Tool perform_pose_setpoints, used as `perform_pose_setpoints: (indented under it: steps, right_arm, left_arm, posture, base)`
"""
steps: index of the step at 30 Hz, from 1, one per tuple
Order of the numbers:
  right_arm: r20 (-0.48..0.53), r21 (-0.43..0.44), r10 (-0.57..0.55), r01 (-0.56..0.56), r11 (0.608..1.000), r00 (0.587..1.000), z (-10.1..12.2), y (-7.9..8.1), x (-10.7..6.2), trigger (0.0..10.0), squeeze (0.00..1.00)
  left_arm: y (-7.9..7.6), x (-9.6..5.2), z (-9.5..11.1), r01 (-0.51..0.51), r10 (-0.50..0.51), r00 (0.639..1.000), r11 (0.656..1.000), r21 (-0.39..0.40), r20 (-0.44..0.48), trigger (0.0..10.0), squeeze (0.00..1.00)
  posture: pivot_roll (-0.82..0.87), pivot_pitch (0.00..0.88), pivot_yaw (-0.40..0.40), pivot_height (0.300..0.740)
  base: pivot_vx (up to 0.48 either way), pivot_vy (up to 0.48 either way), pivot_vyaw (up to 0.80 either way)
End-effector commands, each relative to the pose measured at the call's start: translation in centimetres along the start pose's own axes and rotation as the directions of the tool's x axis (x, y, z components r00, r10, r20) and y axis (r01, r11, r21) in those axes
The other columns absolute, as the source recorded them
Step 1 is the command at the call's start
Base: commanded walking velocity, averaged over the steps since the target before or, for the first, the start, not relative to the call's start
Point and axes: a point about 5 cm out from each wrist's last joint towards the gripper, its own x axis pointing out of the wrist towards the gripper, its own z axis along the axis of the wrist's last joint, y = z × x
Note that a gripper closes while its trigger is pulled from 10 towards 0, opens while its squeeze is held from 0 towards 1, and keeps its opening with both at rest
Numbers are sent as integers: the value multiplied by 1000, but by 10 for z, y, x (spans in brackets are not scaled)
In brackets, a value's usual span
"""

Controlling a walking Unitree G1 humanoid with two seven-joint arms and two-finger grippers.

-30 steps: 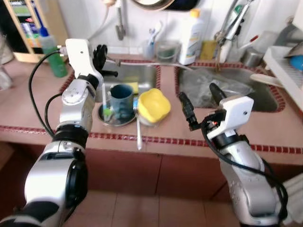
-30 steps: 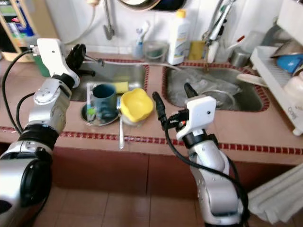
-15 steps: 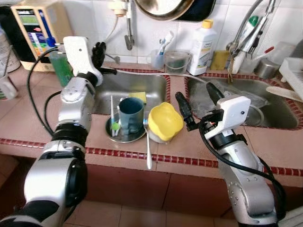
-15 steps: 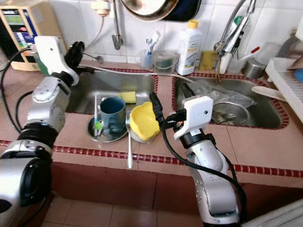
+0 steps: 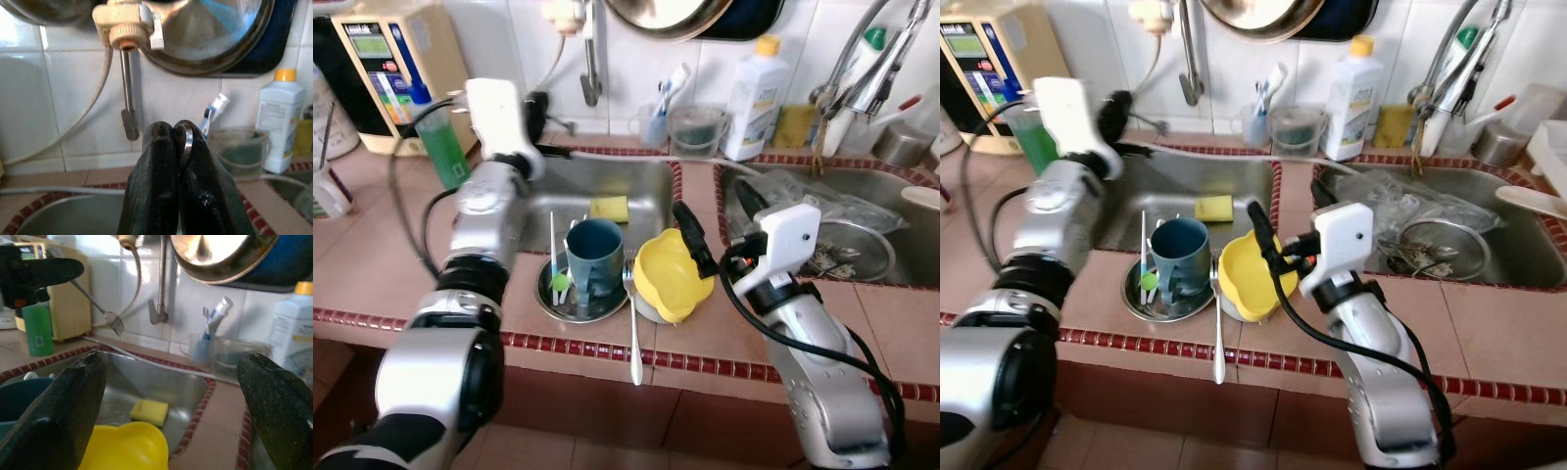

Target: Kitchen organization

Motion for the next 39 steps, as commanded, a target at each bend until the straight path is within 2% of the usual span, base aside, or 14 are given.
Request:
perform_pose_setpoints:
  steps: [1, 6, 15, 24, 36, 39]
  right_arm:
    - [7, 11, 13, -13, 1000, 1000, 5, 4, 0, 10000, 0]
    - [-34, 11, 45, -44, 999, 998, 3, 3, -14, 10000, 0]
    - [-94, 71, 99, -92, 993, 991, 4, 8, -37, 10000, 0]
    - [-109, 123, 132, -118, 985, 985, 8, 17, -49, 10000, 0]
    - [-132, 160, 141, -120, 980, 981, 12, 25, -61, 10000, 0]
    - [-112, 175, 124, -103, 979, 986, 16, 22, -62, 10000, 0]
  left_arm:
    - [9, 1, 4, -12, 12, 1000, 1000, 26, -12, 10000, 0]
    - [4, 4, -1, 22, -15, 997, 996, 89, -78, 10000, 0]
    - [-3, 8, -5, 91, -66, 987, 981, 170, -148, 10000, 0]
    - [-13, 8, -12, 165, -129, 972, 969, 183, -195, 10000, 0]
    - [-18, 10, -14, 180, -139, 965, 968, 173, -224, 10000, 0]
    - [-18, 9, -16, 179, -136, 963, 968, 177, -233, 10000, 0]
  posture:
    - [-219, 0, 36, 740]
    - [-232, 0, 40, 740]
    - [-273, 0, 59, 740]
    - [-307, 12, 77, 740]
    - [-334, 36, 99, 740]
    - [-339, 39, 104, 740]
  base:
    - [0, 0, 0]
    - [0, 0, 0]
    - [0, 0, 0]
    - [0, 0, 0]
    - [0, 0, 0]
    - [0, 0, 0]
